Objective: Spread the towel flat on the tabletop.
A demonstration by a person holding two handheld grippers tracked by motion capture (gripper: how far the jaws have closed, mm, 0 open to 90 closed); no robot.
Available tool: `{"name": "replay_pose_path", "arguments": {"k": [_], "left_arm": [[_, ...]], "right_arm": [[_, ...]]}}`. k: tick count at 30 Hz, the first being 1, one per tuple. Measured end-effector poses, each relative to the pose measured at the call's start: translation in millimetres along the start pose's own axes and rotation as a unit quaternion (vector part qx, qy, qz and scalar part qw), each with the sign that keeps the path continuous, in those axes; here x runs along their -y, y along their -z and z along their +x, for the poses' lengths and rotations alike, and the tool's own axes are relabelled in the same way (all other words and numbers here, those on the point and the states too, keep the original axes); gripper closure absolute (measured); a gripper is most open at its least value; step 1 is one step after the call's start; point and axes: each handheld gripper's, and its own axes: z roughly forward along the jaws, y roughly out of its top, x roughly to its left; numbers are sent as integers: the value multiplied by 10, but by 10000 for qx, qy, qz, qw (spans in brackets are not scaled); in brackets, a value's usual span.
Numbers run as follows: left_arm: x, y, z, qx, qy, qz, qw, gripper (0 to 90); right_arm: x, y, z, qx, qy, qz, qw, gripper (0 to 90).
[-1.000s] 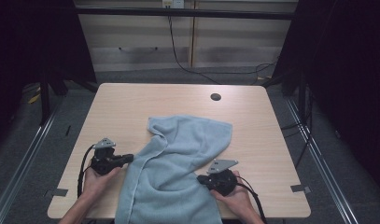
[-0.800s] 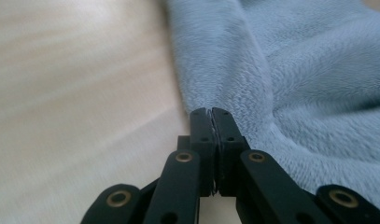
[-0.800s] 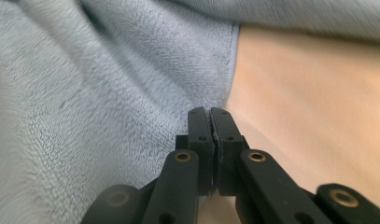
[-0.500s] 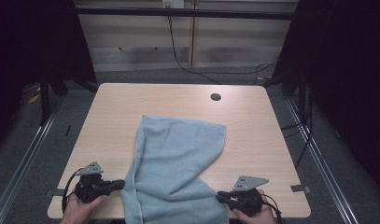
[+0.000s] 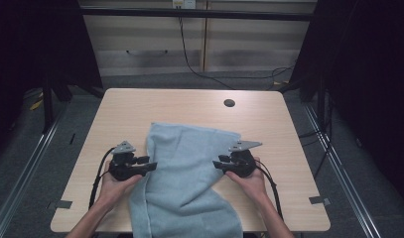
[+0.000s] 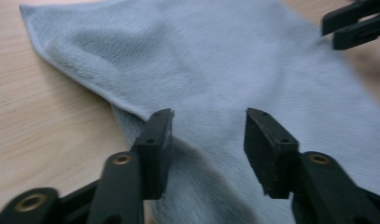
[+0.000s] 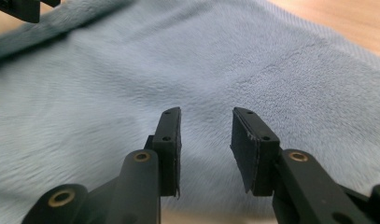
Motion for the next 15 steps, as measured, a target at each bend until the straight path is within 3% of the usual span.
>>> {"name": "replay_pose_path", "arguments": {"k": [2, 3, 5, 10, 15], "left_arm": [[80, -66, 10, -188, -157, 139, 9996, 686], [98, -39, 24, -121, -240, 170, 9995, 708], [108, 34, 34, -178, -239, 253, 9992, 774], [266, 181, 17, 198, -180, 298, 9992, 845], [431, 328, -182, 546, -324, 441, 9970, 851]], "right_arm": [[17, -81, -11, 22, 17, 97, 9999, 641], [44, -111, -13, 55, 19, 202, 9998, 644], [99, -121, -6, 28, 10, 265, 9996, 648], [249, 24, 103, -116, 86, 293, 9995, 658], [368, 172, 272, -219, 212, 416, 9987, 662]]}}
